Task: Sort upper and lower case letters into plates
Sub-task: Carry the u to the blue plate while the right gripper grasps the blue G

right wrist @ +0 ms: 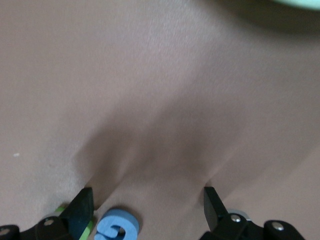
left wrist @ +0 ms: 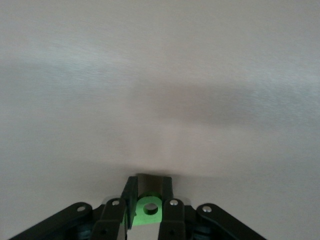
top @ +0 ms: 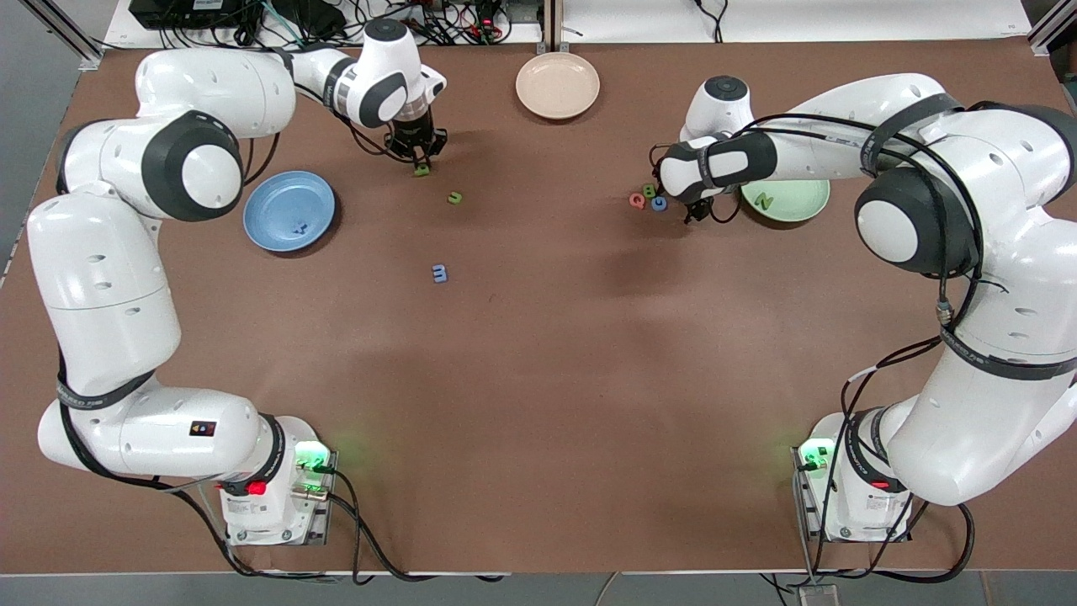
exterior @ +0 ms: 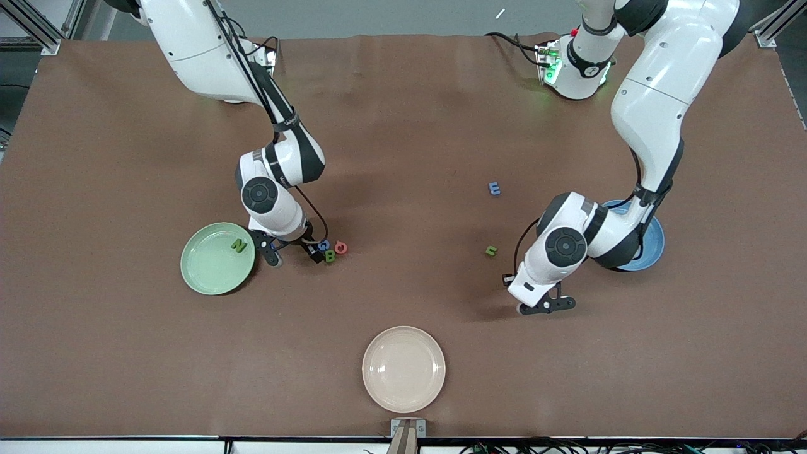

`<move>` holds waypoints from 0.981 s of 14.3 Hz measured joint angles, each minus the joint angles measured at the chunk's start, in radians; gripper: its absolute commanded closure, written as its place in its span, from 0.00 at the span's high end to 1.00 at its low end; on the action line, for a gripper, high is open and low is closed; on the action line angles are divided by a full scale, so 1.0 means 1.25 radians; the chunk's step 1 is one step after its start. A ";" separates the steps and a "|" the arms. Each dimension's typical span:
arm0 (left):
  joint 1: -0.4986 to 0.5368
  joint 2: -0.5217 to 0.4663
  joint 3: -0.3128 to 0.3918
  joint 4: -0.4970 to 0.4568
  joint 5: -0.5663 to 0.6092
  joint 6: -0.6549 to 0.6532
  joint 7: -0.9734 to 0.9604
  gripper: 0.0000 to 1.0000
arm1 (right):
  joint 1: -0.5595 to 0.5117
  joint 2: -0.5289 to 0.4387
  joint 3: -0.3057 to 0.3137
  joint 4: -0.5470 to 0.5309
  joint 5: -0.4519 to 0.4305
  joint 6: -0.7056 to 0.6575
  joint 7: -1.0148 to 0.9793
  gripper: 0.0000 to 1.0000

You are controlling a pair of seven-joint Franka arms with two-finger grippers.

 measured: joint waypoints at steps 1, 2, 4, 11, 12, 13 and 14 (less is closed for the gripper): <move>0.007 -0.016 0.000 -0.002 0.001 -0.024 0.015 0.10 | 0.006 0.000 0.000 0.001 0.000 0.000 0.004 0.89; 0.015 -0.037 0.000 -0.010 0.001 -0.046 0.034 0.10 | 0.012 0.000 0.000 0.002 0.000 0.000 0.010 0.86; 0.043 -0.093 -0.007 -0.058 0.002 -0.068 0.070 0.10 | 0.025 0.000 0.000 0.003 0.000 0.000 0.021 0.81; 0.355 -0.256 -0.160 -0.318 0.029 -0.016 0.270 0.09 | 0.033 -0.001 -0.001 0.006 -0.001 -0.002 0.028 0.78; 0.395 -0.262 -0.170 -0.348 0.053 0.009 0.293 0.09 | 0.033 -0.001 -0.001 0.006 -0.002 -0.002 0.028 0.77; 0.426 -0.264 -0.174 -0.371 0.081 0.035 0.308 0.09 | 0.033 -0.001 -0.002 0.006 -0.002 -0.002 0.028 0.76; 0.449 -0.263 -0.174 -0.390 0.109 0.060 0.313 0.09 | 0.033 -0.001 -0.002 0.007 -0.002 -0.002 0.028 0.76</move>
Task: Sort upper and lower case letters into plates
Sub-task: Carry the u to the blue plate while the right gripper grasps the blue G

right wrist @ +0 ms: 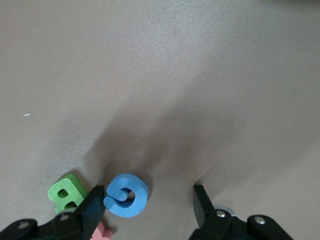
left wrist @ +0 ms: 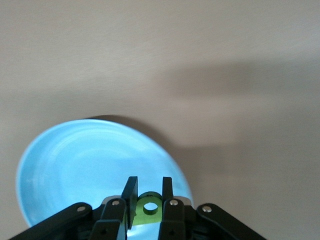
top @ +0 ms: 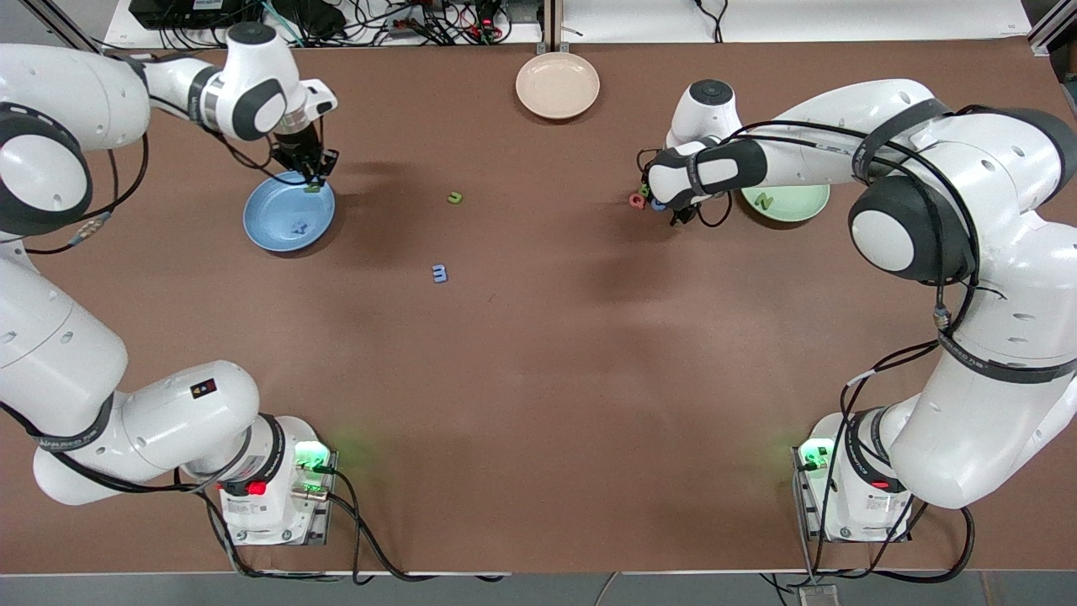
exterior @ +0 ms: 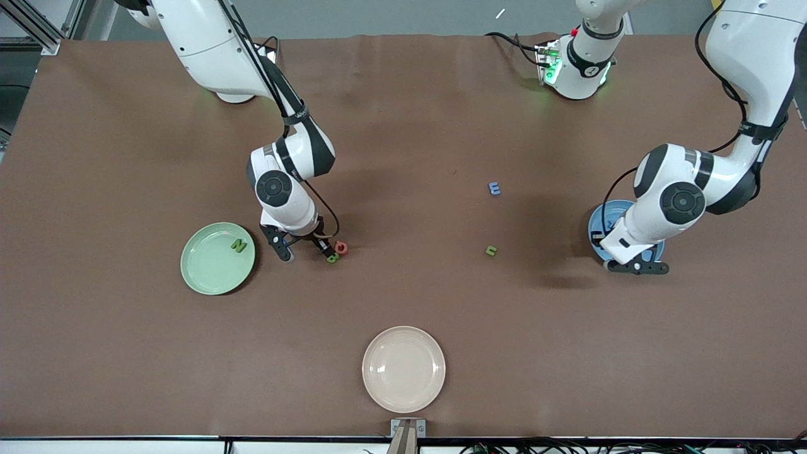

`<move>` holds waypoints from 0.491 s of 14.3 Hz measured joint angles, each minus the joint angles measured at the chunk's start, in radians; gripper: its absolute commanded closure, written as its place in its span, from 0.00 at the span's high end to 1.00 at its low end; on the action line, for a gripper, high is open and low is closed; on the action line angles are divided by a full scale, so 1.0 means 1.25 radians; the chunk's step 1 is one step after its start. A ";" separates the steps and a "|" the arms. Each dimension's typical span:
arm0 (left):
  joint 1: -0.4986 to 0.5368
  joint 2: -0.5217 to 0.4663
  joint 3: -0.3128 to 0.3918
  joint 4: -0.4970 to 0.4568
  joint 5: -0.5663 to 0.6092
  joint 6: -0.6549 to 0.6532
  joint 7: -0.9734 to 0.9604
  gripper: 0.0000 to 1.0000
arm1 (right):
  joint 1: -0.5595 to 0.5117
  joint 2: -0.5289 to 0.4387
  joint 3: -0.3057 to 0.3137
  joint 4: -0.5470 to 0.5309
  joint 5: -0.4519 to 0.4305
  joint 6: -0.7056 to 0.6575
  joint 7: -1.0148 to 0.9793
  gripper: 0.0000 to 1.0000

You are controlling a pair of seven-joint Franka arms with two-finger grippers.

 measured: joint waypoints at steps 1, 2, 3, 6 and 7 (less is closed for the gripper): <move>0.021 0.000 0.000 -0.017 0.028 0.020 0.006 0.09 | 0.000 0.000 -0.001 0.001 -0.001 0.000 0.000 0.76; 0.042 0.001 -0.001 -0.032 0.048 0.036 0.015 0.09 | -0.002 0.000 -0.001 0.001 -0.004 0.000 0.000 0.76; 0.060 0.001 -0.001 -0.044 0.057 0.051 0.031 0.09 | -0.006 0.000 -0.002 0.002 -0.011 0.000 0.000 0.76; 0.097 0.001 -0.002 -0.067 0.074 0.081 0.072 0.09 | -0.010 0.000 -0.004 0.002 -0.017 0.000 0.000 0.72; 0.105 0.002 -0.002 -0.071 0.082 0.082 0.074 0.09 | -0.010 0.000 -0.004 0.002 -0.017 0.000 0.000 0.70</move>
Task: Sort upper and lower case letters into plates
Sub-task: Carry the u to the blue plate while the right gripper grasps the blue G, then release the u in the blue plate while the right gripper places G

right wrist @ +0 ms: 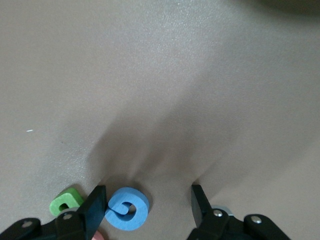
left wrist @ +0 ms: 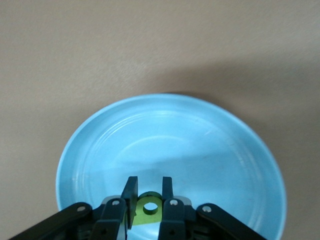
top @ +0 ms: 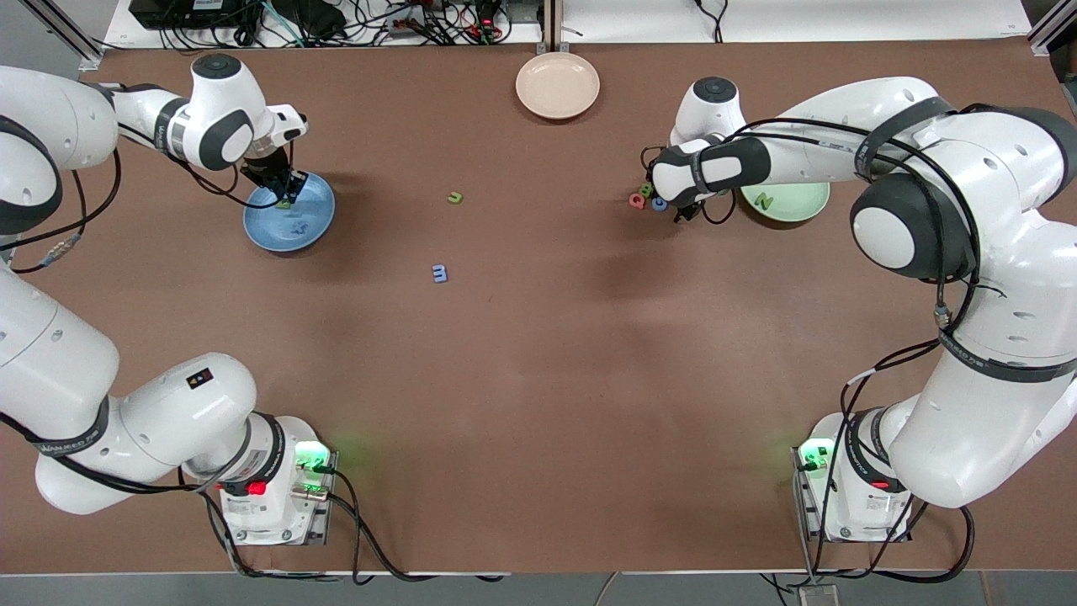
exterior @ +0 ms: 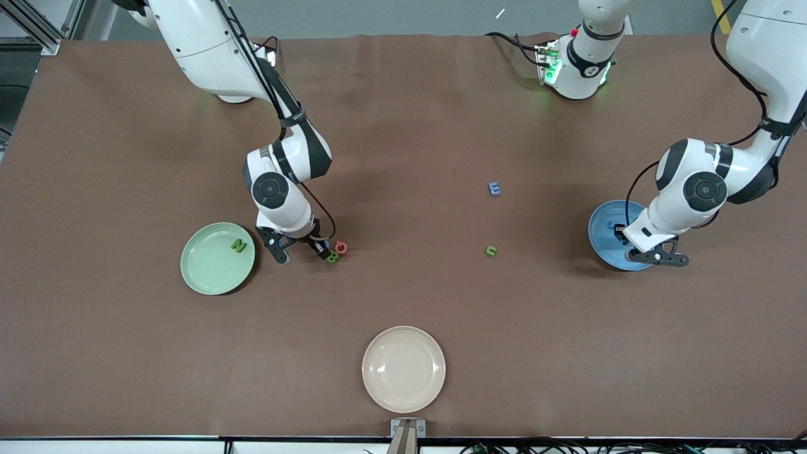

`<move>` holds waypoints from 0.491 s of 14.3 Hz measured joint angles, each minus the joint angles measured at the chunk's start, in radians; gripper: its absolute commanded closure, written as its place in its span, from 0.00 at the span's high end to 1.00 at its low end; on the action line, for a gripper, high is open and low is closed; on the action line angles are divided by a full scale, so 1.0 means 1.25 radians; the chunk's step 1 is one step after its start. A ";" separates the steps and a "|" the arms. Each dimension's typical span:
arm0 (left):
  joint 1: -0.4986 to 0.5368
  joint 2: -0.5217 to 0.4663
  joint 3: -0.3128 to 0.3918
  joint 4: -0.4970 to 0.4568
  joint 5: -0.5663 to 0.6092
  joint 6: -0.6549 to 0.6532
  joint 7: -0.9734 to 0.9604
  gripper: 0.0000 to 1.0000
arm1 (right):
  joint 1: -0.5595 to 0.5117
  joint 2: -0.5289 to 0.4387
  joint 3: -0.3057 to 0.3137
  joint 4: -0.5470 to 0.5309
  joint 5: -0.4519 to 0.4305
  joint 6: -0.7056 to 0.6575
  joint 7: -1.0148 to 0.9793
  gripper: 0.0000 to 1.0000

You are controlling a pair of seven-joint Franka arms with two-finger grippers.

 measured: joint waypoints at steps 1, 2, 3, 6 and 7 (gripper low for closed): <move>0.007 0.000 0.000 -0.004 0.004 0.001 0.005 0.09 | 0.000 0.000 0.000 0.001 0.000 0.000 0.000 0.70; 0.014 0.001 0.000 -0.008 0.004 0.004 0.017 0.09 | 0.000 0.000 0.000 0.001 -0.001 -0.001 0.000 0.68; 0.021 0.002 0.000 -0.012 0.005 0.007 0.028 0.10 | 0.000 0.000 0.000 0.002 -0.001 -0.002 0.000 0.67; 0.045 0.009 0.000 -0.017 0.036 0.013 0.039 0.10 | 0.000 0.000 0.000 0.003 -0.001 -0.002 0.001 0.53; 0.051 0.013 0.000 -0.018 0.038 0.014 0.040 0.10 | 0.000 0.000 0.000 0.004 -0.001 -0.002 0.001 0.44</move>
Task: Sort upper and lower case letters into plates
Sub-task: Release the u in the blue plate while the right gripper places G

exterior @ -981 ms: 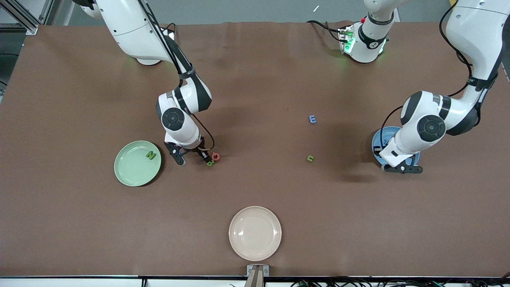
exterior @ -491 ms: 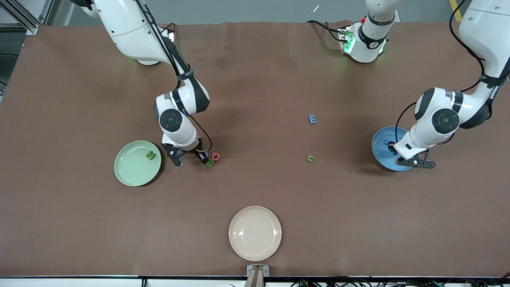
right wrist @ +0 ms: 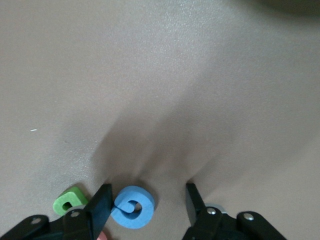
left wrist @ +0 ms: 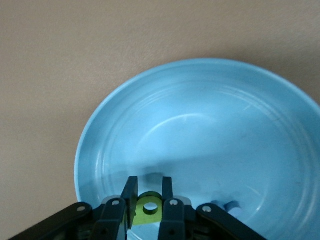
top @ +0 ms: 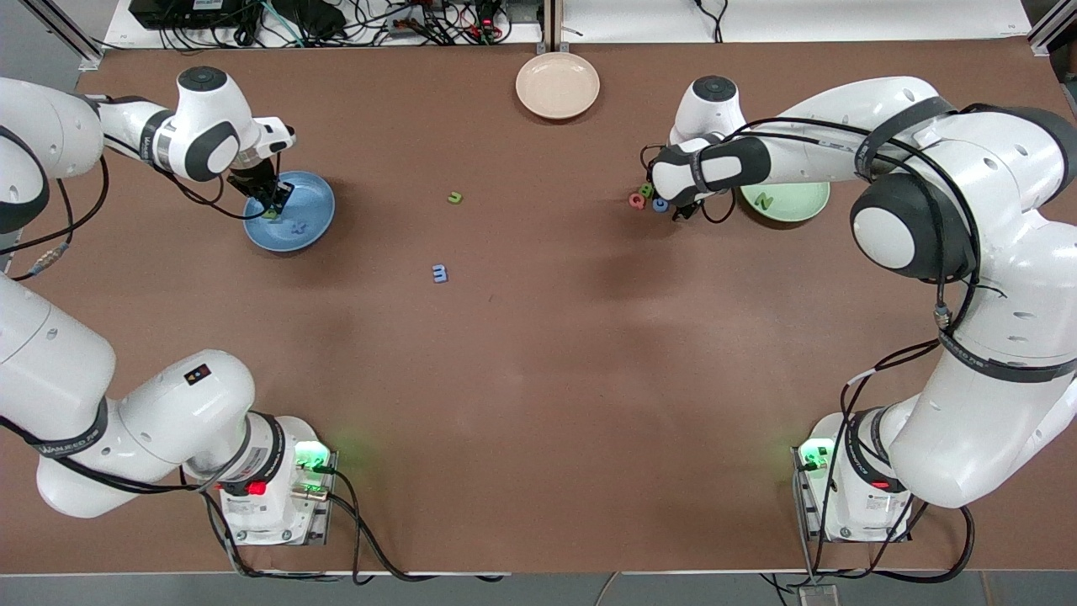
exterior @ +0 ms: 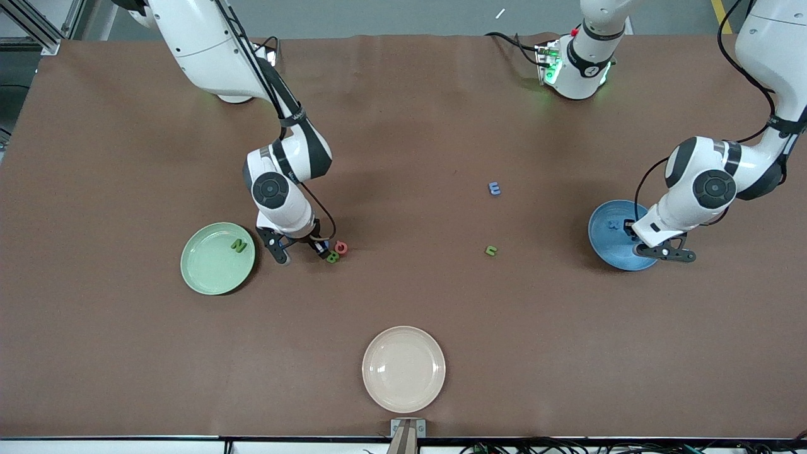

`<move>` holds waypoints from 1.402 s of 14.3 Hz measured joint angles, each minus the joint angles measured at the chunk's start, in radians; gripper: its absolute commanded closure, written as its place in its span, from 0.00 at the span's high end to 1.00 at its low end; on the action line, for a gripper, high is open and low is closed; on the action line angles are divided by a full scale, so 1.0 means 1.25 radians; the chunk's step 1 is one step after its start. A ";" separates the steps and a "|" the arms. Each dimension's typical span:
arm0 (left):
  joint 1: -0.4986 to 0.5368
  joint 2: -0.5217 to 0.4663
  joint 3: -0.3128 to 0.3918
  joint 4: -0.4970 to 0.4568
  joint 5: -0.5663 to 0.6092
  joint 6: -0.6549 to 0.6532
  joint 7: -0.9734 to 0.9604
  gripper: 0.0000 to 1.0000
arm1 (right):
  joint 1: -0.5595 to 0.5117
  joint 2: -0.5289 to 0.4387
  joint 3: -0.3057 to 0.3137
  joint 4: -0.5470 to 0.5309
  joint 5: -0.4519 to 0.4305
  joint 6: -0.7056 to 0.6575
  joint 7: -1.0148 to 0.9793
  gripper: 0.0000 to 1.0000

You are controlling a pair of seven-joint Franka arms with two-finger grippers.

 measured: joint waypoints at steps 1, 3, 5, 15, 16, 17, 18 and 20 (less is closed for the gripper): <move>0.004 0.002 0.000 0.000 0.000 0.002 0.002 0.11 | 0.000 0.000 0.000 0.000 0.000 0.000 0.000 0.38; 0.006 0.007 0.000 0.000 0.000 0.003 0.002 0.36 | 0.000 -0.001 0.000 0.002 0.000 0.000 0.000 0.34; 0.006 0.010 -0.001 0.000 0.001 0.004 0.003 1.00 | 0.000 -0.004 0.000 0.003 0.000 -0.003 0.001 0.18; 0.009 0.008 -0.122 0.019 0.001 -0.037 -0.096 1.00 | -0.151 -0.043 -0.012 0.092 -0.008 -0.261 -0.163 0.00; 0.009 0.008 -0.144 0.027 0.001 -0.057 -0.124 1.00 | -0.190 -0.062 -0.013 0.100 -0.008 -0.294 -0.219 0.00; 0.009 0.008 -0.168 0.036 0.001 -0.074 -0.157 1.00 | -0.228 -0.080 -0.014 0.101 -0.009 -0.318 -0.275 0.01; 0.008 0.008 -0.191 0.044 0.001 -0.087 -0.195 1.00 | -0.265 -0.093 -0.014 0.100 -0.009 -0.335 -0.330 0.01; -0.008 0.009 -0.219 0.053 0.001 -0.093 -0.275 1.00 | -0.328 -0.097 -0.014 0.092 -0.009 -0.340 -0.415 0.02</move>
